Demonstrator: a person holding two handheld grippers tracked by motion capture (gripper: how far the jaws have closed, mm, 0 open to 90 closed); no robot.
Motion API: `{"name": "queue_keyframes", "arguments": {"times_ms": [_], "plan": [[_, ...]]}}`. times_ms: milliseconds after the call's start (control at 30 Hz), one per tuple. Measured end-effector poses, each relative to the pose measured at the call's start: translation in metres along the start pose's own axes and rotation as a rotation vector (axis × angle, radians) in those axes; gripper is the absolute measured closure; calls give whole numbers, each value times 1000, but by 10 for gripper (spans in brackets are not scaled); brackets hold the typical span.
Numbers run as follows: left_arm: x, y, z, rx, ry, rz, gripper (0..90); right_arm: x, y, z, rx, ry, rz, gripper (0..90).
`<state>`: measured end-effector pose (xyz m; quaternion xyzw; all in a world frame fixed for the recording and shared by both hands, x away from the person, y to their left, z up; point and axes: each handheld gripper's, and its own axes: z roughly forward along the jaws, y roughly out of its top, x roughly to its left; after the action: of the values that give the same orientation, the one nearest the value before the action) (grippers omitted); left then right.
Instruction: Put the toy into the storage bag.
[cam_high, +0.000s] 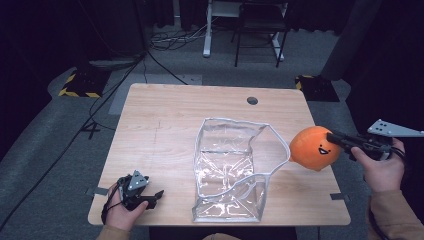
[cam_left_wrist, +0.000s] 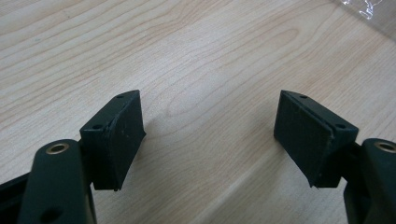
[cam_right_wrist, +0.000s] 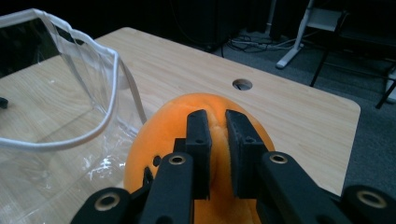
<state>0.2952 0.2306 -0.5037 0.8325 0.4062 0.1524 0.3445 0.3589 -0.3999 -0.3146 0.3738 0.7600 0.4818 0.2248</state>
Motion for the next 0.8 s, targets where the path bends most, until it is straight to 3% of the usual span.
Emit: {"name": "queue_keyframes", "arguments": {"times_ms": [800], "plan": [[0, 0, 0, -1, 0, -4, 246, 4, 41, -26, -90, -2, -52, 806]]}}
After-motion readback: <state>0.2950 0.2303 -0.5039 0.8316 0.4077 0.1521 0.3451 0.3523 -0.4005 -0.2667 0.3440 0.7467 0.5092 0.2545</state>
